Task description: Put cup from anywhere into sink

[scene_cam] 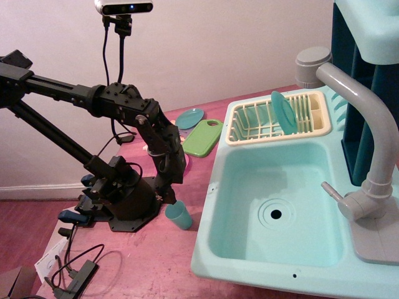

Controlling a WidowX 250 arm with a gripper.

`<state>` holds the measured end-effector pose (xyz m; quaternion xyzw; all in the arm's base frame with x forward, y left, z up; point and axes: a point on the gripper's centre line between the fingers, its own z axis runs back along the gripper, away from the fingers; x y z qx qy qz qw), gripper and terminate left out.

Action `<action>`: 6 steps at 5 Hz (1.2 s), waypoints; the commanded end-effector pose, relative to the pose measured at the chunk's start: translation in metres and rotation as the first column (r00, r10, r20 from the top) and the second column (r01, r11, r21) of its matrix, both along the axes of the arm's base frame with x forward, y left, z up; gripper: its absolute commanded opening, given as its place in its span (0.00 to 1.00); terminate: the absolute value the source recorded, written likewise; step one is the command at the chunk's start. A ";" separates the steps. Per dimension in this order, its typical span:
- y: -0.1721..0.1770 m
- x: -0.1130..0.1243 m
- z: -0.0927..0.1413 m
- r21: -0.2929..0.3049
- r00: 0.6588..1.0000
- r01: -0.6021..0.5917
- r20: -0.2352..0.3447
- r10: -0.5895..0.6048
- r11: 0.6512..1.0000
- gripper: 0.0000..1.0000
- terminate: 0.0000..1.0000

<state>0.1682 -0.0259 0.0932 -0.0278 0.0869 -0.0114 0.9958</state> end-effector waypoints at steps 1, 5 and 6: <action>0.000 0.000 0.000 0.000 1.000 0.000 0.000 0.000 1.000 1.00 0.00; -0.010 -0.003 -0.026 -0.036 0.999 0.042 0.000 -0.043 0.998 1.00 0.00; -0.010 -0.005 -0.032 -0.043 0.999 0.047 0.000 -0.047 0.998 1.00 0.00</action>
